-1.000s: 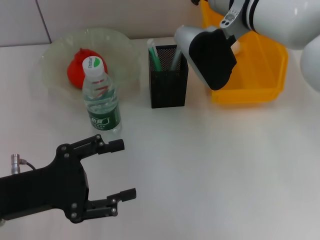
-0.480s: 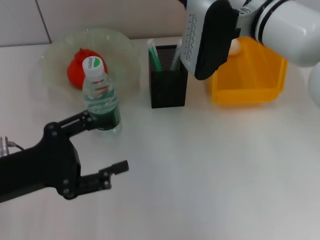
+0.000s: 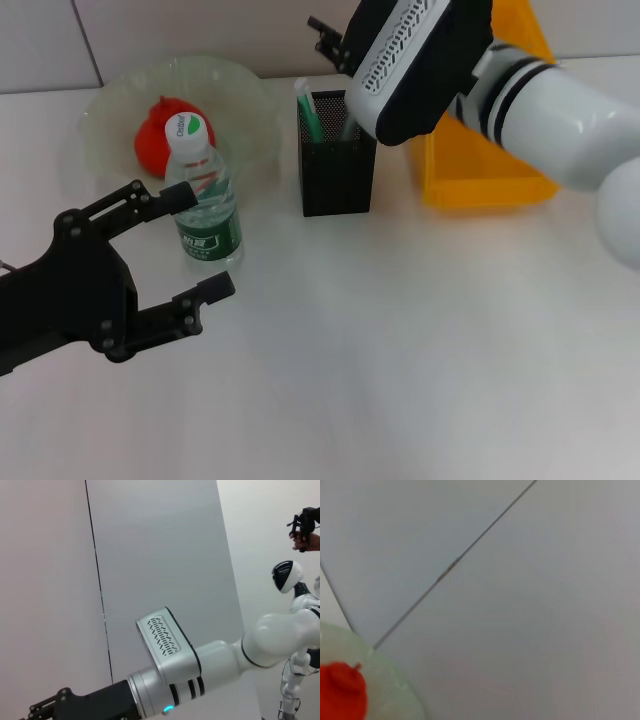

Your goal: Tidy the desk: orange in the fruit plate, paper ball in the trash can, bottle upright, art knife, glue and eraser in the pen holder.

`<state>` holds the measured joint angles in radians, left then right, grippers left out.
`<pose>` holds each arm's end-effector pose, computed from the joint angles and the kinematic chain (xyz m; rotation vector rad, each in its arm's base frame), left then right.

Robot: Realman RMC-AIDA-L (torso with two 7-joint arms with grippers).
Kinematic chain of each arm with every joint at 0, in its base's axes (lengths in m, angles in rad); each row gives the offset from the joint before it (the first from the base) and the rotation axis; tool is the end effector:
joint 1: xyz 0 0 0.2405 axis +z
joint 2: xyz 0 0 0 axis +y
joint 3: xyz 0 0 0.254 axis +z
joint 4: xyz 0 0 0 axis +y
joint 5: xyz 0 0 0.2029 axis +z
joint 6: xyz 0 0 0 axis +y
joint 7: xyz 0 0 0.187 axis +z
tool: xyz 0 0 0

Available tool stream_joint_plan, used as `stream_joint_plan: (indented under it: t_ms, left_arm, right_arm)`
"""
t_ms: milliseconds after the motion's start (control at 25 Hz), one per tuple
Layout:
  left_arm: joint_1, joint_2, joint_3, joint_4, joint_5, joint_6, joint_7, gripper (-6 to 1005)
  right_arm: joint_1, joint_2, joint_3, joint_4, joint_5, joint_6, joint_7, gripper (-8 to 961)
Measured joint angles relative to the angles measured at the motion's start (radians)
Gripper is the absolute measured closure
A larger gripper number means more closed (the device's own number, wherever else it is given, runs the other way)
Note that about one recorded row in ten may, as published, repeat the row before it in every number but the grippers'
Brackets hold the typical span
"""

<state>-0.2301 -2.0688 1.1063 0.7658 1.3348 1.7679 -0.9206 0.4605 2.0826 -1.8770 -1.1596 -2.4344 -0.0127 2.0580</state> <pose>-0.2027 0.2637 -0.0064 -2.5346 0.0519 -1.1838 0.1227 0.4399 -0.0560 -2.0266 -0.2052 0.1432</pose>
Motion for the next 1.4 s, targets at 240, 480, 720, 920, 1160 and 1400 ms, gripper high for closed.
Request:
stream_joint_plan:
  t_ms: [240, 480, 720, 920, 1160, 1400]
  left_arm:
    - [0.005, 0.003, -0.015, -0.002, -0.001, 0.010, -0.013, 206]
    - [0.024, 0.005, -0.093, -0.013, -0.001, 0.075, -0.015, 206]
    - [0.031, 0.006, -0.116, -0.023, 0.002, 0.093, -0.015, 206]
    - [0.032, 0.009, -0.117, -0.023, 0.006, 0.113, -0.017, 206]
    - [0.038, 0.017, -0.118, -0.022, 0.008, 0.116, -0.024, 206]
    - [0.038, 0.015, -0.118, -0.022, 0.010, 0.117, -0.024, 206]
  right_arm:
    - [-0.055, -0.003, -0.073, 0.001, -0.006, 0.104, 0.202, 400]
    - [-0.137, -0.006, -0.097, -0.037, -0.020, 0.185, 0.395, 394]
    - [-0.178, -0.006, -0.128, -0.067, -0.022, 0.217, 0.493, 388]
    - [-0.194, -0.002, -0.147, -0.073, -0.017, 0.220, 0.557, 383]
    - [-0.223, -0.008, -0.153, -0.088, -0.021, 0.249, 0.682, 377]
    - [-0.254, -0.007, -0.144, -0.136, -0.015, 0.235, 0.752, 371]
